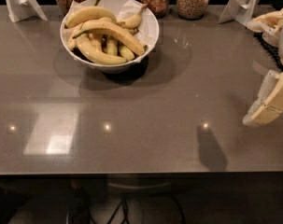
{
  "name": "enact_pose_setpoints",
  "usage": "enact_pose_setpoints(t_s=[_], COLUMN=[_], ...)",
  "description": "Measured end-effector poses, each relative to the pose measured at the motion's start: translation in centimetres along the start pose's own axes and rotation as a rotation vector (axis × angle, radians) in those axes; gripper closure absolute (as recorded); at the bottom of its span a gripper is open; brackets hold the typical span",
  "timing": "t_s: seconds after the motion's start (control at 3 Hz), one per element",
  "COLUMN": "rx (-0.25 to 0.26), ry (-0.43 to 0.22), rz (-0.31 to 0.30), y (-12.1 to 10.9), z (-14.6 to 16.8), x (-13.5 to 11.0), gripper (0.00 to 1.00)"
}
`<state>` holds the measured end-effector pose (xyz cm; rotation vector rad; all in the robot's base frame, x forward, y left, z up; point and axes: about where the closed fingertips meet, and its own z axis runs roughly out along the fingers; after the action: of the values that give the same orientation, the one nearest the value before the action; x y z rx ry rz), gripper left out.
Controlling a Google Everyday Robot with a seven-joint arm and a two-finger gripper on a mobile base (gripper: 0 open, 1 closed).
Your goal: Pick banana from white bowl
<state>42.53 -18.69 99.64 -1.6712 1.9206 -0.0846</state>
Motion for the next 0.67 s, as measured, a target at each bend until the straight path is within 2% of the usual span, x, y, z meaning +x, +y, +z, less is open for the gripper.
enact_pose_setpoints(t_s=[0.33,0.67], rx=[0.000,0.004], ry=[0.000,-0.039], rz=[0.000,-0.009], y=[0.0,-0.4], z=[0.0,0.7], x=[0.0,-1.5], gripper=[0.00,0.00])
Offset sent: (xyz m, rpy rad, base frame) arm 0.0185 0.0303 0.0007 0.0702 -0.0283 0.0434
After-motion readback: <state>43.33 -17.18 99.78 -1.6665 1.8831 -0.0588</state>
